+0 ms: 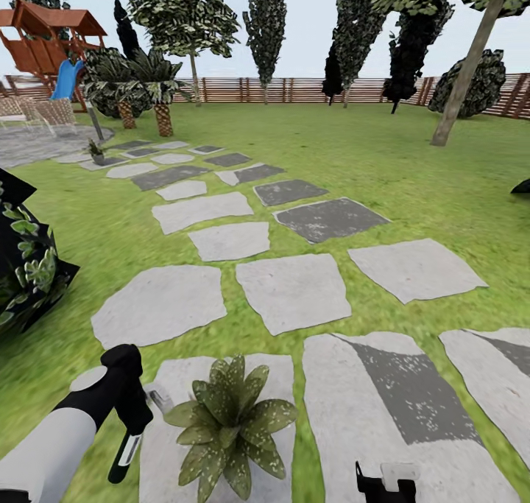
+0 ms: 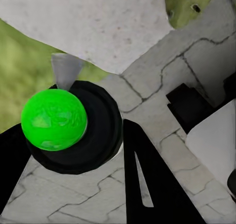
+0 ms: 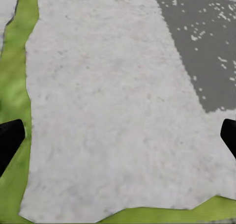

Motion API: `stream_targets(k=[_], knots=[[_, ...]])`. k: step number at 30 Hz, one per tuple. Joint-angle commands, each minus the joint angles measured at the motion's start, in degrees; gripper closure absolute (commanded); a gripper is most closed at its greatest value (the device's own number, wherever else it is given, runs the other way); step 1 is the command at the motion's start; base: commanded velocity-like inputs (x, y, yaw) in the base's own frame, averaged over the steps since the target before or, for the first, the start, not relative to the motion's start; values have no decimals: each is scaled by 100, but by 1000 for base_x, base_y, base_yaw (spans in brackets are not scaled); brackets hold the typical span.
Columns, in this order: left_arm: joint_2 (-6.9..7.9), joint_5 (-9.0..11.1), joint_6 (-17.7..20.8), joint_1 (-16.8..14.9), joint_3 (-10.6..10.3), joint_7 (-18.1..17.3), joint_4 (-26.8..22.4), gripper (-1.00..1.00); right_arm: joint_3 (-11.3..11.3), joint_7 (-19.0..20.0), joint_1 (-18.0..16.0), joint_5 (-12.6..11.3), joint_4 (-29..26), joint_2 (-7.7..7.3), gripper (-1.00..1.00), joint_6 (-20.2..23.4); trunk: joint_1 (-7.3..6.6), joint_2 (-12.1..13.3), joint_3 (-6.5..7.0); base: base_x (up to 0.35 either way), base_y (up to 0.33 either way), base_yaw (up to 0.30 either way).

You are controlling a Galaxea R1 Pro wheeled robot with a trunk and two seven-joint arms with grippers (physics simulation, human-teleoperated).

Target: Pick up the pesticide atomizer in the garden and spray insectifuge to fully cover both potted plants in the garden.

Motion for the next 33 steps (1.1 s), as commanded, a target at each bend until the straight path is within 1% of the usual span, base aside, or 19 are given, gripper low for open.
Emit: stream_targets(k=[1,4,12,17,18,19,21,22,23,25,27,30,33], knots=[[5,-19,56,5,-23,-44,-6,100,-43,-23,-4,62,6,0,-100,-18,1,-2,-5,237,225,-3],[5,-7,52,18,-23,-50,-5,100,-43,-26,-4,62,6,0,-100,-18,1,-2,-5,141,126,-109],[19,-45,47,49,-34,-54,3,100,-43,-26,-4,61,6,0,-100,-18,1,-2,-5,6,5,-292],[38,-52,52,51,-62,-62,9,100,-43,-26,-4,60,6,0,-100,-18,1,-2,-5,-236,95,-229],[48,-51,36,50,-69,-82,57,100,-43,-29,-4,60,6,0,-100,-18,1,-2,-5,-312,183,-193],[60,-69,-110,41,-62,-189,70,100,-43,-33,-4,57,6,0,-100,-18,1,-2,-5,-275,191,-50],[71,-99,-182,16,-58,-333,69,100,-43,-12,-4,73,6,-8,-100,-18,1,-2,-5,-73,56,-10],[71,-183,-185,11,-58,-345,72,100,-43,-8,-4,78,6,-14,-100,-18,1,-2,-5,-8,6,-1],[64,-372,-185,24,-58,-350,73,100,-43,-7,-4,79,6,-16,-100,-18,1,-2,-5,-3,3,0],[47,-670,-185,38,-52,-357,75,100,-43,-8,-4,80,6,-17,-100,-18,1,-2,-5,-1,1,0],[35,-735,-185,40,-48,-361,74,100,-43,-8,-4,75,6,-17,-100,-18,1,-2,-5,0,0,0],[46,-727,-190,44,-31,-362,74,100,-43,-8,-4,71,6,-9,-100,-16,1,-2,-5,-38,7,0],[35,-733,-187,49,-49,-362,74,100,-43,-8,-4,71,6,-8,-100,-18,1,-2,-5,-244,118,0]])
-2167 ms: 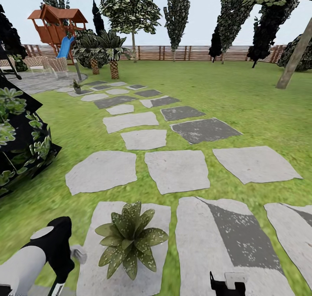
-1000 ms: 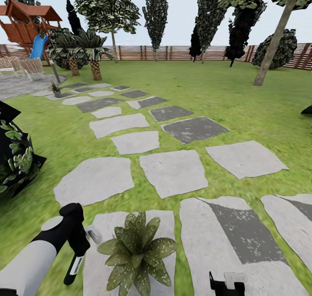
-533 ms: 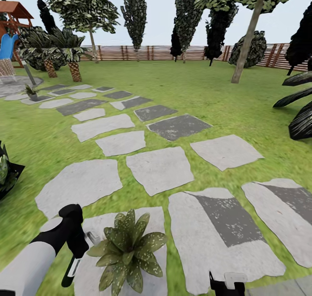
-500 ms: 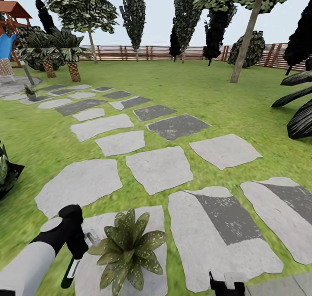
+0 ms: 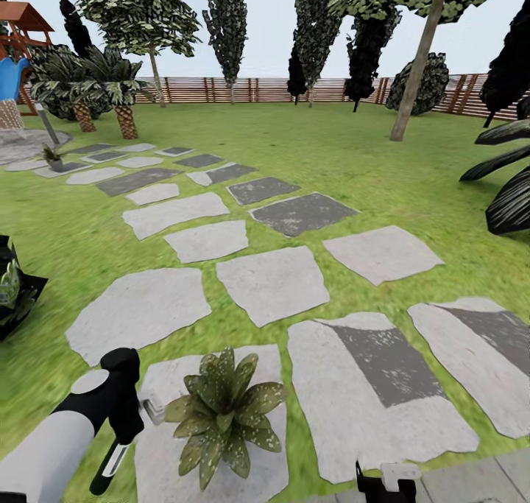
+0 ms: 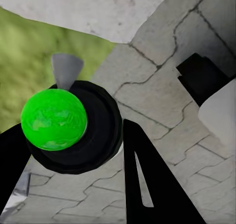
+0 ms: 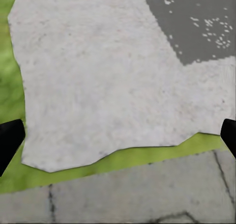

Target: Pick up the pesticide atomizer in the garden and spray insectifuge to fully cover both potted plants in the garden.

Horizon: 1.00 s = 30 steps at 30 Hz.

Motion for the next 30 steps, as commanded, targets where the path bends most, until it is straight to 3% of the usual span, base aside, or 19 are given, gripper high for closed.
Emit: stream_targets(k=[1,8,12,21,24,26,30], knots=[[-4,0,67,-2,5,-42,-6,100,-43,-24,-4,55,6,1,-100,-18,-4,-2,-5,-154,256,-143],[9,-52,82,5,11,119,-47,100,-43,-25,-4,53,6,1,-100,-17,-4,-2,-5,-1,161,-136],[2,60,97,7,50,791,8,100,-43,-24,-4,53,6,1,-100,-17,-4,-2,-5,0,3,-2],[1,89,79,17,63,871,210,100,-43,-24,-4,53,6,1,-100,-13,-4,-2,-5,9,76,0],[-8,445,76,20,61,1052,238,100,-43,-24,-4,53,6,1,-100,-16,-4,-2,-5,90,220,0],[-138,600,72,24,55,1425,418,100,-43,-28,-4,53,6,1,-100,-15,-4,-2,-5,16,35,0],[-357,628,72,25,43,1745,478,100,-43,-31,-4,53,6,1,-100,-16,-4,-2,-26,2,4,0]])
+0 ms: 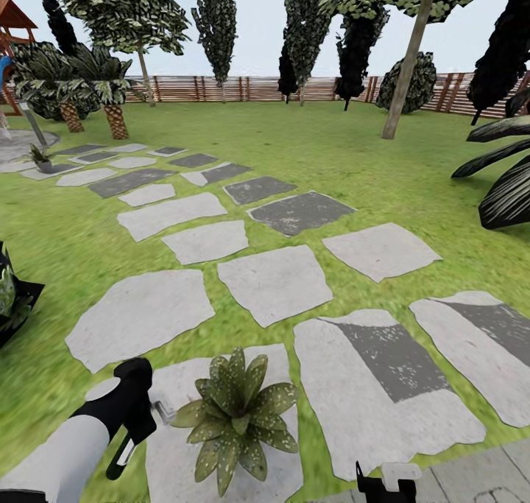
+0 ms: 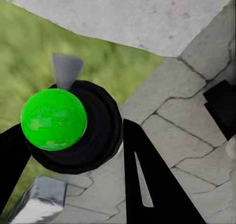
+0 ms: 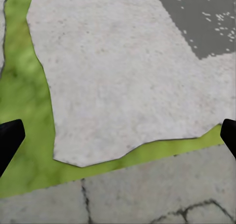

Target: Pick up the pesticide atomizer in the garden and spray insectifuge to fully cover both potted plants in the garden.

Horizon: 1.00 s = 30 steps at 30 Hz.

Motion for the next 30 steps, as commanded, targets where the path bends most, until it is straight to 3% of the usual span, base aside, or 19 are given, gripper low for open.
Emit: stream_targets(k=[1,9,16,23,25,26,28,30], knots=[[-36,-23,37,-3,-23,-27,-3,100,-42,-23,-4,62,6,0,-100,-16,-1,-2,-8,0,0,0],[17,-2,58,-3,7,178,118,100,-42,-17,-4,62,6,9,-100,-18,-1,-2,-10,0,0,0],[21,61,36,1,471,262,502,100,-42,-23,-4,62,6,9,-100,-18,-1,-2,-10,70,0,0],[-7,68,30,0,517,276,511,100,-42,-24,-4,62,6,9,-100,-18,-1,-2,-10,56,0,0],[38,68,25,12,533,279,536,100,-42,-24,-4,62,6,9,-100,-18,-1,-2,-10,1,0,0],[130,76,20,81,574,317,554,100,-42,-24,-4,62,6,7,-100,-18,-1,-2,-10,0,0,0],[247,210,-35,225,798,604,575,100,-42,-24,-4,62,6,8,-100,-18,-1,-2,-10,0,0,0],[319,444,-490,299,997,839,579,100,-42,-24,-4,62,6,9,-100,-18,-1,-2,-10,0,0,0]])
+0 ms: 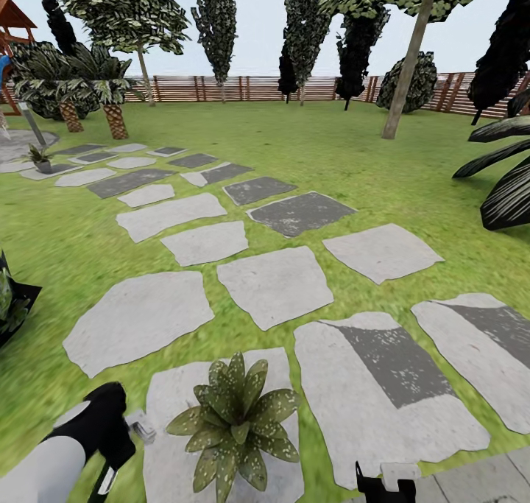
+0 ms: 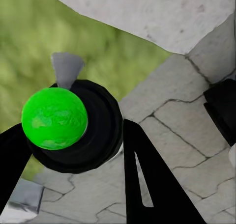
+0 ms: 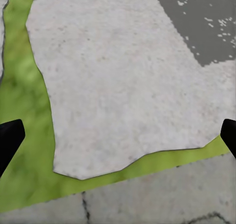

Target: Pick up the pesticide atomizer in the garden and spray insectifuge to fully cover both potted plants in the garden.

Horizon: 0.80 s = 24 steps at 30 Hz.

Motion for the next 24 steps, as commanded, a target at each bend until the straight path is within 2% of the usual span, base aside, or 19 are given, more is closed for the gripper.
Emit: stream_targets(k=[1,5,7,8,12,18,24], knots=[[4,84,-222,20,167,179,-7,100,-43,-22,-4,61,6,1,-100,-16,-1,-2,-5,0,0,0],[-102,133,-330,25,273,471,-13,100,-43,-22,-4,61,6,0,-100,-16,-1,-2,-5,0,0,0],[-296,106,-333,29,264,606,-12,100,-43,-22,-4,61,6,1,-100,-16,-1,-2,-5,0,0,0],[-331,123,-333,27,260,790,-9,100,-43,-22,-4,61,6,1,-100,-16,-1,-2,-5,0,0,0],[-361,131,-305,26,257,1012,-11,100,-43,-14,-4,61,6,1,-100,-13,-1,-2,-5,0,0,0],[-303,157,-312,29,269,1032,-7,100,-43,-13,-4,64,6,1,-100,-9,-1,-2,-5,-41,43,0],[-319,174,-317,27,268,1034,-44,100,-43,-13,-4,62,6,1,-100,-12,-1,-2,-5,-70,71,-26]])
